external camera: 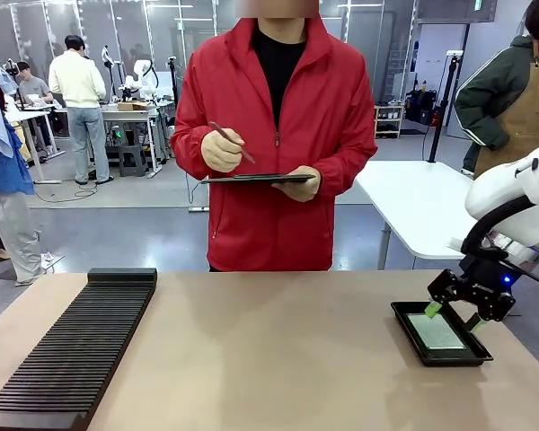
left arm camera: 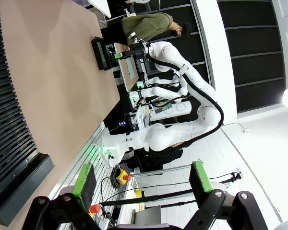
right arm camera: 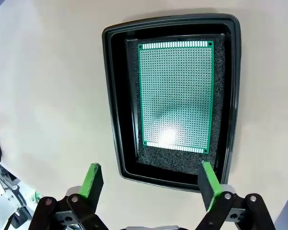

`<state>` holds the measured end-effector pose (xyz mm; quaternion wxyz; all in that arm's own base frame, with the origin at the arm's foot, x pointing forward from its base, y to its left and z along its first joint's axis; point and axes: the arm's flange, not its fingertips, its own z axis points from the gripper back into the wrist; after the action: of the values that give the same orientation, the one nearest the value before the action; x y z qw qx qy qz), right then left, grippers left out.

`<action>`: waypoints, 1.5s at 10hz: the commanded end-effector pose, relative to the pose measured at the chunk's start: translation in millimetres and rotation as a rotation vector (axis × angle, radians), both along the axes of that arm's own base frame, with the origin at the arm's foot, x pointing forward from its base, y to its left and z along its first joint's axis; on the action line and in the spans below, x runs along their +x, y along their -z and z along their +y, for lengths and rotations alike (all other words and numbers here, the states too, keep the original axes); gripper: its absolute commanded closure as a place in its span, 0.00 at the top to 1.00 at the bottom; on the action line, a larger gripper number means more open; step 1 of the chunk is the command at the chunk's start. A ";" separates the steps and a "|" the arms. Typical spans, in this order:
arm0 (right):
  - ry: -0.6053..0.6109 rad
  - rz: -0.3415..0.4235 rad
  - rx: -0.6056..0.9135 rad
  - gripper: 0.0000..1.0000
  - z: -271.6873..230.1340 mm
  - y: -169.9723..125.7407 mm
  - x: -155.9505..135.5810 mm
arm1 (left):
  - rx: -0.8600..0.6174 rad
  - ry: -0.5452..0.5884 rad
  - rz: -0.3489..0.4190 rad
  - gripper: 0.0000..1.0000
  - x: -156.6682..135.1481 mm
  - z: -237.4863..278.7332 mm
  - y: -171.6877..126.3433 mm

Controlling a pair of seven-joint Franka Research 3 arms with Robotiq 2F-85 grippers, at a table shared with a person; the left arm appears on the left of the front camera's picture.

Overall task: Inspect the PCB.
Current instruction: Place the Blank PCB in the ESD tray.

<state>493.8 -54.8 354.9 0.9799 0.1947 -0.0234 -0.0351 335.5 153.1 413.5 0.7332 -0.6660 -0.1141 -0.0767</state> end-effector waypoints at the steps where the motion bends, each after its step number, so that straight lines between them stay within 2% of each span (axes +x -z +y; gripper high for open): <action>1: 0.000 -0.002 0.003 1.00 -1.4 0.8 2.0 | -0.004 0.008 0.001 1.00 -2.5 0.2 -0.4; 11: 0.001 0.001 0.000 1.00 -0.6 0.5 0.2 | -0.004 0.008 0.001 1.00 -2.5 0.2 -0.4; 13: -0.017 -0.012 0.258 1.00 -4.4 -61.4 -30.1 | -0.004 0.008 0.001 1.00 -2.5 0.2 -0.4; 15: -0.024 -0.001 0.387 1.00 -5.8 -92.3 -59.6 | -0.004 0.008 0.001 1.00 -2.5 0.2 -0.4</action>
<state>449.6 -52.8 442.7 0.9394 0.3411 -0.0205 -0.0288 335.5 153.0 413.4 0.7332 -0.6661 -0.1139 -0.0766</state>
